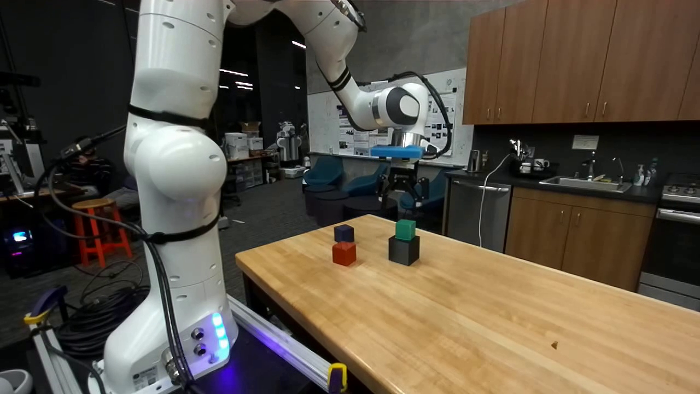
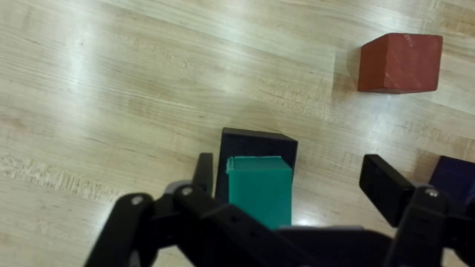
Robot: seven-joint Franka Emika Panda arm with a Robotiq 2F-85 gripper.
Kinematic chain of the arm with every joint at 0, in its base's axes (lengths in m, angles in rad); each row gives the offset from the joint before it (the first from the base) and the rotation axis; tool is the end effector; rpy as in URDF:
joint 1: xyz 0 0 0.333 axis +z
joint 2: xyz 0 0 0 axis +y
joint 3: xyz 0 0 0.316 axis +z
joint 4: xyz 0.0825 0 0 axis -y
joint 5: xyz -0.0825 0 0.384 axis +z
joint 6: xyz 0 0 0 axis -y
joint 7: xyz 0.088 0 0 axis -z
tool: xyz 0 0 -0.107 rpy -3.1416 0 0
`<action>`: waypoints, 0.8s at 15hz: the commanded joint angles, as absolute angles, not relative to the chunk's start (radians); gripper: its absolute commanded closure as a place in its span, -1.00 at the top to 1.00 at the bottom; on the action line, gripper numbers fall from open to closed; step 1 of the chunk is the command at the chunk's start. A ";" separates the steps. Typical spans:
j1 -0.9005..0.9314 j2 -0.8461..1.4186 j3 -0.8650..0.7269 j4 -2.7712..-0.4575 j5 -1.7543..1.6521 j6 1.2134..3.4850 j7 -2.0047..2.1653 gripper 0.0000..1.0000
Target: Use the green block to knock off the purple block, then put the green block on the black block
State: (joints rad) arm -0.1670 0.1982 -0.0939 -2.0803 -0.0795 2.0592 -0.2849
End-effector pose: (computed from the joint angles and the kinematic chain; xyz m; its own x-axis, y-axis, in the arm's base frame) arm 0.5317 -0.1456 0.3167 0.9706 0.0652 -0.2318 0.0704 -0.9974 0.0142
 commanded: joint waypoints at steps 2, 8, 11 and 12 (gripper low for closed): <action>-0.130 0.027 -0.090 -2.229 -0.058 2.101 -0.150 1.00; -0.098 -0.141 -0.084 -2.356 -0.077 2.111 -0.054 1.00; -0.096 -0.239 -0.084 -2.426 -0.079 2.101 -0.050 1.00; -0.095 -0.274 -0.083 -2.456 -0.075 2.100 -0.057 1.00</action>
